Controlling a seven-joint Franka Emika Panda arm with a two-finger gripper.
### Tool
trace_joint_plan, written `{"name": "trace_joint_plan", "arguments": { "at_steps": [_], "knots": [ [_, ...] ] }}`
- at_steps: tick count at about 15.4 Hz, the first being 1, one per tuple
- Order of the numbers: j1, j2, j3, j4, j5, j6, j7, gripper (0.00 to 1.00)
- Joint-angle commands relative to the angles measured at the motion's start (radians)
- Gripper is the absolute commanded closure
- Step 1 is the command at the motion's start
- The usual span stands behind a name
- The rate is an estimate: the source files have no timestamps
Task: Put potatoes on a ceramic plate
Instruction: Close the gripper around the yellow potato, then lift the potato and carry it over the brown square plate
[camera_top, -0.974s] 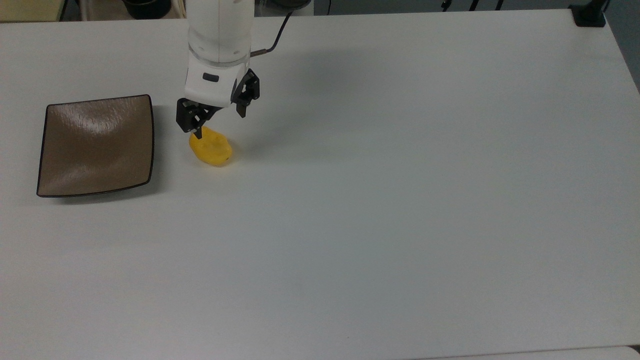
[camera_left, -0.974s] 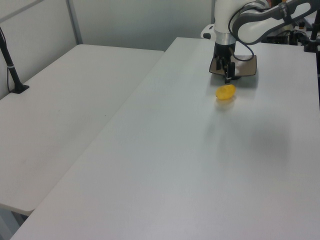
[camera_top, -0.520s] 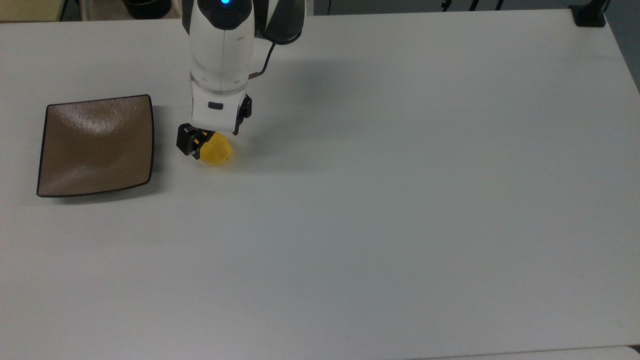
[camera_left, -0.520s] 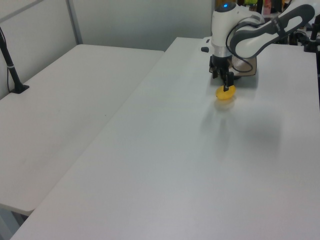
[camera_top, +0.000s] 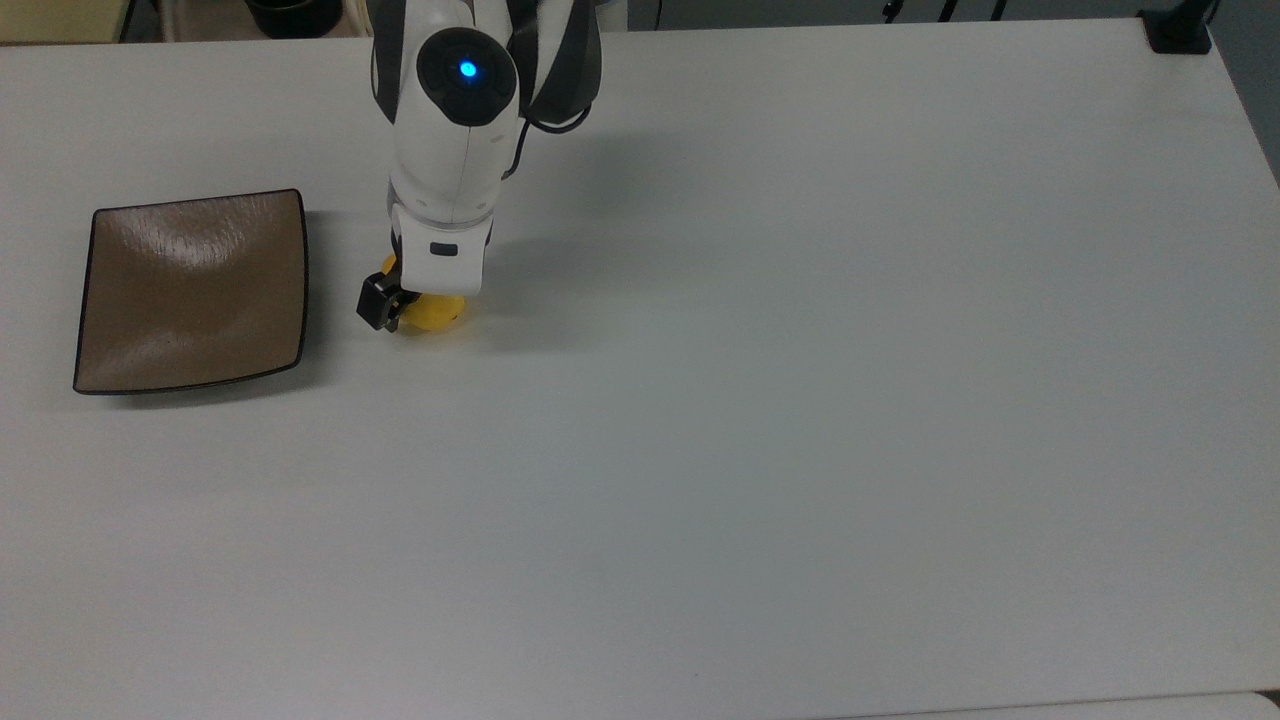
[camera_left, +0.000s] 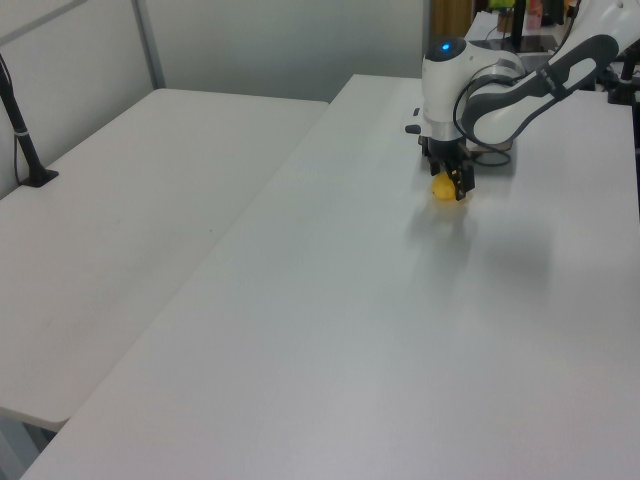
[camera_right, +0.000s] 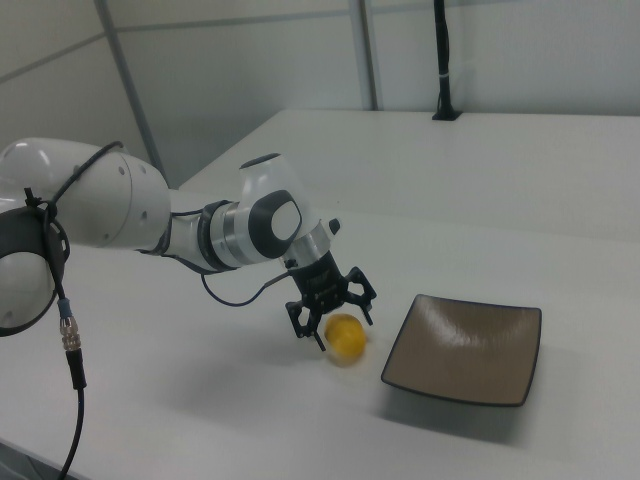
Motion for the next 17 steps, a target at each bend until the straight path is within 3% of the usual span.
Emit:
{"name": "trace_joint_plan", "arguments": {
  "at_steps": [1,2,11,15,17],
  "knots": [
    [-0.009,-0.016,-0.006,-0.021,-0.022,0.025,-0.040,0.58],
    [-0.009,-0.018,-0.006,-0.021,-0.022,0.021,-0.041,0.61],
    [-0.017,-0.080,-0.006,-0.014,-0.005,0.009,-0.028,0.60],
    [-0.035,-0.119,-0.012,0.008,0.067,-0.005,-0.026,0.60],
    [-0.037,-0.134,-0.039,0.019,0.105,-0.009,-0.024,0.59]
  ]
}}
